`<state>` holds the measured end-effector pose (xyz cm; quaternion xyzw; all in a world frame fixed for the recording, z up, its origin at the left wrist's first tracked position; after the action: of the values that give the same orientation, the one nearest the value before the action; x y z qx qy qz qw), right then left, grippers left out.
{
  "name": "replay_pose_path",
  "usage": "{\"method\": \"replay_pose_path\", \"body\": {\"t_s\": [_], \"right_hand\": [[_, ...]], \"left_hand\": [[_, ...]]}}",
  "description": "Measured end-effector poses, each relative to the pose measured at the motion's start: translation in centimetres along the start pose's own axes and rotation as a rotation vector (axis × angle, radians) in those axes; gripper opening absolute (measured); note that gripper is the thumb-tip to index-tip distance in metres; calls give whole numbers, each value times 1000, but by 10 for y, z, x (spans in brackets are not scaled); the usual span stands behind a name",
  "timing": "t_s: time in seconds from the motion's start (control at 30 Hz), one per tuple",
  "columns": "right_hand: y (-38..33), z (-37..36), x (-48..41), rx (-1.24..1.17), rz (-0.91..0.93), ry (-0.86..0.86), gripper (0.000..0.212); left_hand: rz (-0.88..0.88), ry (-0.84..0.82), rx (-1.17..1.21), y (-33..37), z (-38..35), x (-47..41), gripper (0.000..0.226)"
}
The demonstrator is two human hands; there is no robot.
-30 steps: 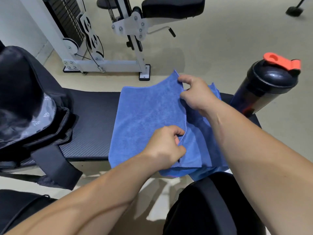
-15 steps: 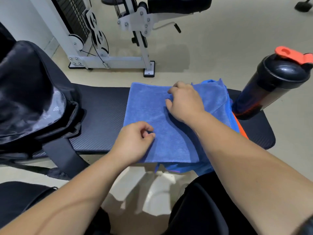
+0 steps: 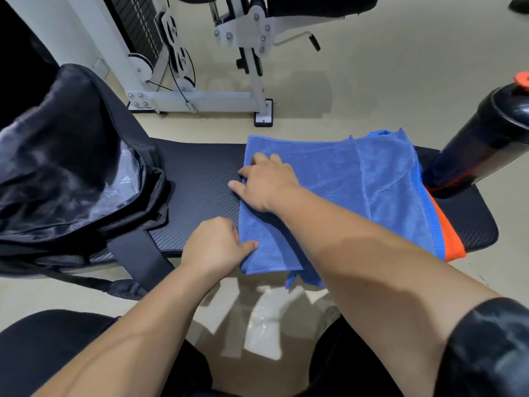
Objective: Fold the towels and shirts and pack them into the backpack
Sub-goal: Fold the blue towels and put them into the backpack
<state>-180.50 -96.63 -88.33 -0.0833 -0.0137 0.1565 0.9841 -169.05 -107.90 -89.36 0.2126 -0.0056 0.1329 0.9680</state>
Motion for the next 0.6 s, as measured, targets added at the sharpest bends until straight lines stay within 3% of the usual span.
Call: {"method": "replay_pose_path", "body": {"t_s": [0.2, 0.33, 0.6], "right_hand": [[-11, 1, -3, 95, -26, -28, 62], [-28, 5, -8, -115, -49, 34, 66], [-93, -3, -23, -267, 8, 16, 66]], "left_hand": [[27, -94, 103, -9, 7, -8, 35], [34, -100, 99, -23, 24, -16, 32], [-38, 48, -259, -72, 74, -31, 27]]}}
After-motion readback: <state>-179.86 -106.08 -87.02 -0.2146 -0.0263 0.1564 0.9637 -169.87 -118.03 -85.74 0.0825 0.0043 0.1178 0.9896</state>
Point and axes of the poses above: each hand's wrist, its own x-axis away from the middle knuckle, its own z-axis out of the back of the hand, y = z × x, the point moved 2 cm from there along -x, towards the middle knuckle, and after that the axes turned 15 degrees about y, right-handed, at the moved point
